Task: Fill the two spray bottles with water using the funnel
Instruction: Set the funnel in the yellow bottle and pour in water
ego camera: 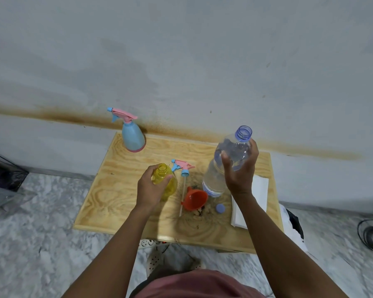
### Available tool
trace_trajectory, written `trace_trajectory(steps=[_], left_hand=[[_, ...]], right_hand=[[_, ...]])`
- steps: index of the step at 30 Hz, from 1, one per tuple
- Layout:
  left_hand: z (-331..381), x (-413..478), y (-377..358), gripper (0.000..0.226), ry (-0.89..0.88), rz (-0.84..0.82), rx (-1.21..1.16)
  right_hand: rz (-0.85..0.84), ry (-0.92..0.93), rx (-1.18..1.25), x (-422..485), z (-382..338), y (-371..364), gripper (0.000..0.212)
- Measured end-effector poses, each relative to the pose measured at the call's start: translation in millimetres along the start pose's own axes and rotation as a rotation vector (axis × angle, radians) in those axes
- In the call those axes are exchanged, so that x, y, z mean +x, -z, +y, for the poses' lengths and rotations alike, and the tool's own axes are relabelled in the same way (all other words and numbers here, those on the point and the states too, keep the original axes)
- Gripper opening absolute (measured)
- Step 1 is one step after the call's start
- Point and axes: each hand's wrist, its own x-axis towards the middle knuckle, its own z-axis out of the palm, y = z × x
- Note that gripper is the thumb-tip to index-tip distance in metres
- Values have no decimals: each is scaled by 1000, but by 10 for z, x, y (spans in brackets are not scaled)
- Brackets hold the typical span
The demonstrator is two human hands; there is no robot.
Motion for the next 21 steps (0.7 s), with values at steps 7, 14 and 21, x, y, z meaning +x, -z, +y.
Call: trace_trajectory(steps=[7, 14, 21], left_hand=[[-2, -3, -2, 40, 5, 6, 21], [-10, -2, 13, 43, 5, 9, 15], [-23, 3, 26, 44, -2, 10, 16]], right_hand=[[-71, -48, -53, -61, 60, 74, 96], [34, -261, -181, -760, 249, 135, 71], [-482, -594, -436, -1092, 412, -132, 34]])
